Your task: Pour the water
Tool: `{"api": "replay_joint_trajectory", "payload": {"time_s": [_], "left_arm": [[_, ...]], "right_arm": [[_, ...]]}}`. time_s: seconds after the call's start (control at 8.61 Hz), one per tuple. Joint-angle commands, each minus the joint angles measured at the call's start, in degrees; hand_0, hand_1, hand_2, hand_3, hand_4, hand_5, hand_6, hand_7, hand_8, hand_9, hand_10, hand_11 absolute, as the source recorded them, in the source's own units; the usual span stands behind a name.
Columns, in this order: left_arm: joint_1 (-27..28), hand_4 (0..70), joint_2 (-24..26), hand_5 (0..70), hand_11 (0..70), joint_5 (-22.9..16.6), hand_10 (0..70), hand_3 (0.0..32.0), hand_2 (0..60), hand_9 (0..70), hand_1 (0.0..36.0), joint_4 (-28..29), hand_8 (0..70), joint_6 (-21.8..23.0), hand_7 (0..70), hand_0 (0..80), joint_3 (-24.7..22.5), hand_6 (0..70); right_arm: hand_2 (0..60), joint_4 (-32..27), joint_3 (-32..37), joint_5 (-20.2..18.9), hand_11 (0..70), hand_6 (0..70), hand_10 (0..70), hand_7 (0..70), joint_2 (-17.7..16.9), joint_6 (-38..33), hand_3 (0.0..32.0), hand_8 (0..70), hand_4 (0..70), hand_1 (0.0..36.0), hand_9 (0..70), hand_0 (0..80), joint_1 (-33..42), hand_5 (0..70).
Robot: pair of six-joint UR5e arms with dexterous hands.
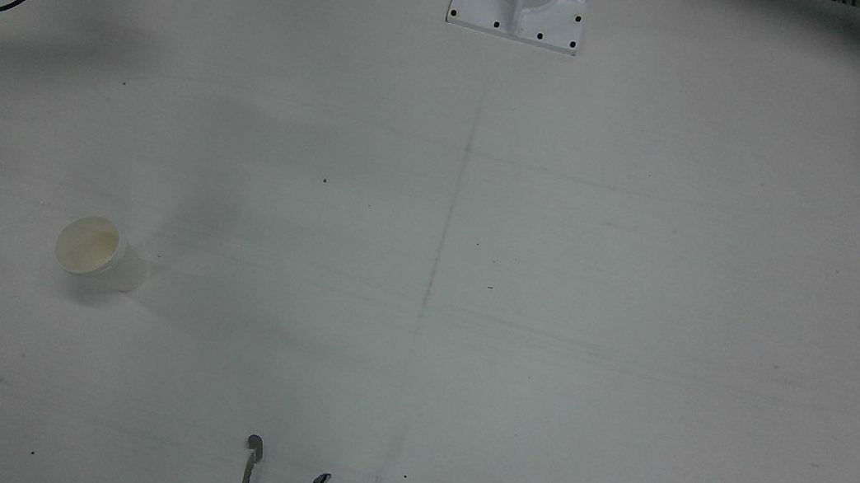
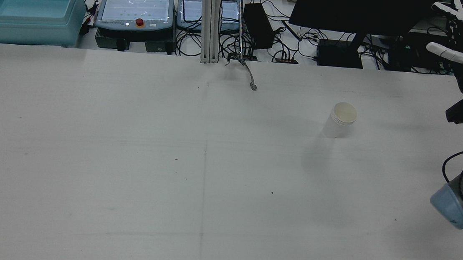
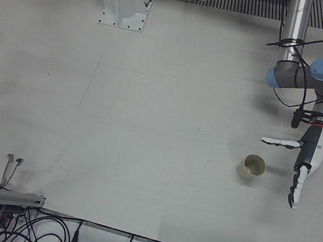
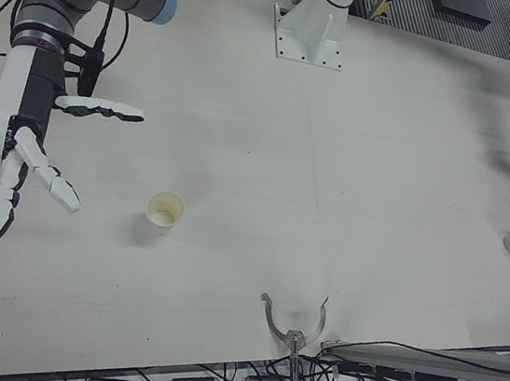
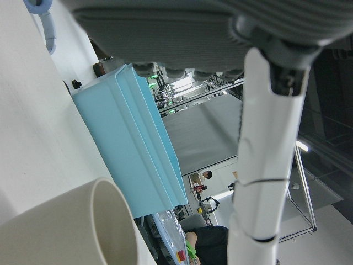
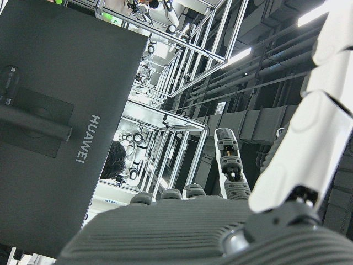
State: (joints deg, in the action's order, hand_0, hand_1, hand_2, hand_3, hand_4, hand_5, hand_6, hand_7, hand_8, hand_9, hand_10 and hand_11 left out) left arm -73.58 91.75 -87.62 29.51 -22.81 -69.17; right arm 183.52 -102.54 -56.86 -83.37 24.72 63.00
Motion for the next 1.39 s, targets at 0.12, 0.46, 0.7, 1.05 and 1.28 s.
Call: {"api": "replay_joint_trajectory", "payload": {"time_s": [0.12, 0.46, 0.7, 1.05, 1.28], "left_arm": [[1.5, 0.0, 1.9, 3.5, 3.4, -0.3, 0.0, 3.2, 0.0, 0.0, 27.2, 1.6, 0.0, -2.8, 1.3, 72.4, 1.7, 0.0], [2.0, 0.0, 2.8, 3.0, 3.9, 0.0, 0.4, 3.2, 0.0, 0.0, 27.4, 2.5, 0.0, -2.3, 1.5, 67.9, 6.5, 0.0], [2.0, 0.0, 2.6, 3.2, 4.0, 0.0, 0.5, 3.0, 0.0, 0.0, 27.5, 2.7, 0.0, -2.3, 1.9, 67.1, 8.2, 0.0], [4.0, 0.0, 2.2, 3.1, 4.0, 0.1, 0.6, 3.0, 0.0, 0.0, 27.3, 2.7, 0.0, -2.4, 2.0, 64.4, 8.8, 0.0], [6.3, 0.0, 2.8, 2.8, 4.0, 1.4, 0.5, 3.2, 0.0, 0.0, 27.1, 2.7, 0.0, -2.5, 1.9, 64.2, 9.4, 0.0]], "right_arm": [[11.3, 0.0, -0.5, 0.0, 0.0, 3.2, 0.0, 4.7, 0.2, -0.2, 0.0, 0.0, 13.8, 11.6, 0.0, 45.8, 0.1, 9.4], [11.6, 0.0, -0.6, 0.0, 0.0, 3.6, 0.0, 5.5, 0.5, -0.2, 0.0, 0.0, 15.0, 11.6, 0.0, 45.8, -0.1, 9.9], [11.9, 0.0, -0.6, 0.0, 0.0, 3.7, 0.0, 5.8, 0.6, -0.1, 0.0, 0.0, 15.4, 11.6, 0.0, 45.8, -0.1, 10.1], [12.0, 0.0, -0.6, 0.1, 0.0, 3.7, 0.0, 5.8, 0.7, 0.1, 0.0, 0.0, 15.2, 11.7, 0.0, 45.7, -0.2, 10.0], [12.1, 0.0, -0.8, 0.0, 0.0, 3.5, 0.0, 5.7, 0.6, 0.0, 0.0, 0.0, 14.6, 11.8, 0.0, 45.7, 0.0, 9.7]]}}
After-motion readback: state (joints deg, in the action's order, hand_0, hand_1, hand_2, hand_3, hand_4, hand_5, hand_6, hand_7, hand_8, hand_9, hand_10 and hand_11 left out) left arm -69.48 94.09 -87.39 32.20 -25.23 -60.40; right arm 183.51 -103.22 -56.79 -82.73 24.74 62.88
